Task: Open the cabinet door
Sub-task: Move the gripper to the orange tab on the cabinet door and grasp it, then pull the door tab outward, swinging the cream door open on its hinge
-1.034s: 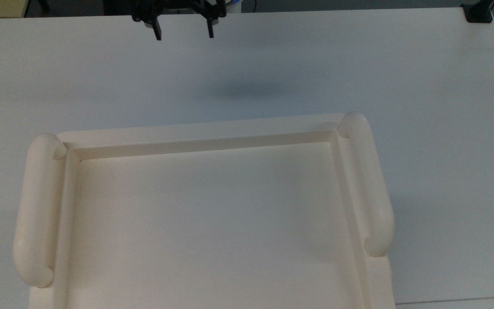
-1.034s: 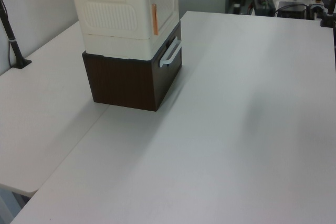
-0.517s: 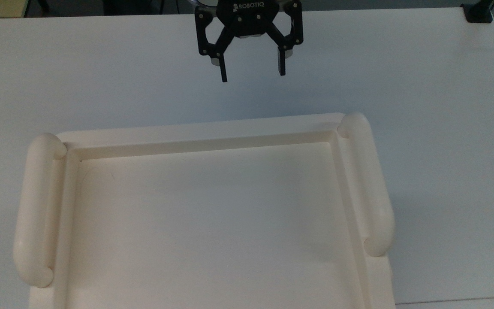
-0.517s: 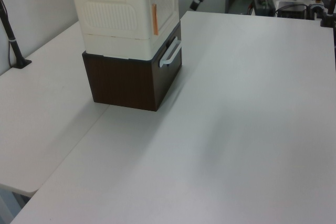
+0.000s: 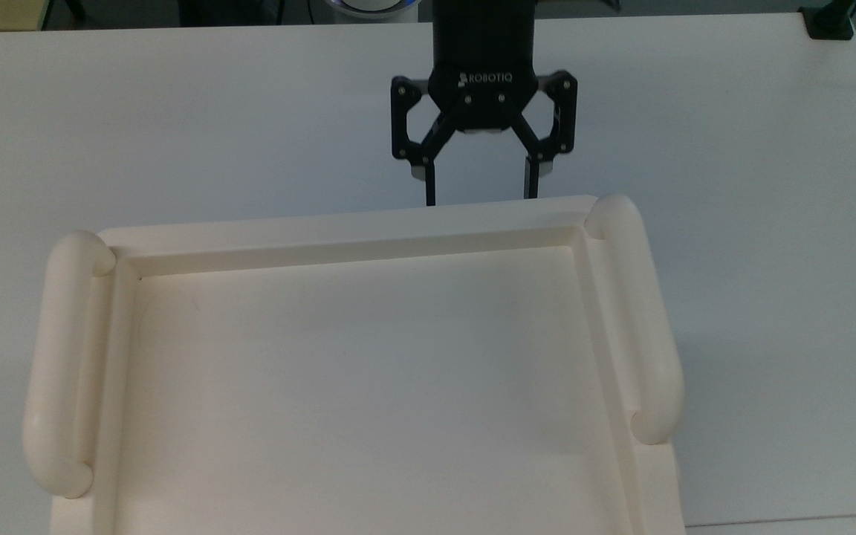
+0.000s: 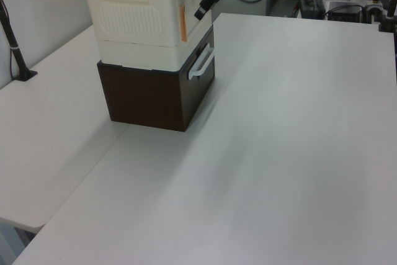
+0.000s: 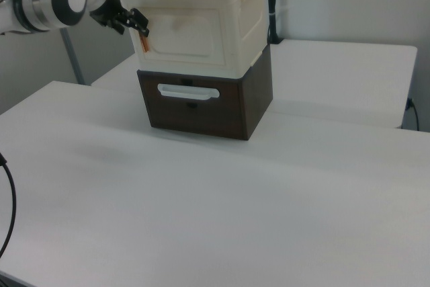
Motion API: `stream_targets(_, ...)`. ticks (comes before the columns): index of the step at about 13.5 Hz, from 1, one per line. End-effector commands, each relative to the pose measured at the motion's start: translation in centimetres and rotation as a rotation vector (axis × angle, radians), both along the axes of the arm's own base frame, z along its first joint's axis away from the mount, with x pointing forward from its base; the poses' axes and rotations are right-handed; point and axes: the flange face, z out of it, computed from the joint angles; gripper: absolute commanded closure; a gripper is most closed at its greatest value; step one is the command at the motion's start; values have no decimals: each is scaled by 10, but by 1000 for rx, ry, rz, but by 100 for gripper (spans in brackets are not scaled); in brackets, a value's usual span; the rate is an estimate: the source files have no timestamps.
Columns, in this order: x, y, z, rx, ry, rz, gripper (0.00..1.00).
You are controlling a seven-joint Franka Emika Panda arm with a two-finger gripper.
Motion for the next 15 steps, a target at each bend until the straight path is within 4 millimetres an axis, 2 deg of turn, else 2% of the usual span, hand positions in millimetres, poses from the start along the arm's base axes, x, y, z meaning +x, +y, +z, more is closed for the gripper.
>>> stream_targets(1,23,15,-9,-1,-88,-11,13)
stream_targets(4,28,17,-11,-8,-124,-1,18)
stream_targets(6,28,18,-8,-13,-131,2,33)
stream_targets(8,28,19,-10,-29,-133,7,35)
stream_targets(11,27,31,-16,-26,-126,11,52)
stream_targets(12,27,33,-15,-18,-127,5,65)
stream_targets(15,27,36,-16,-27,-127,9,74)
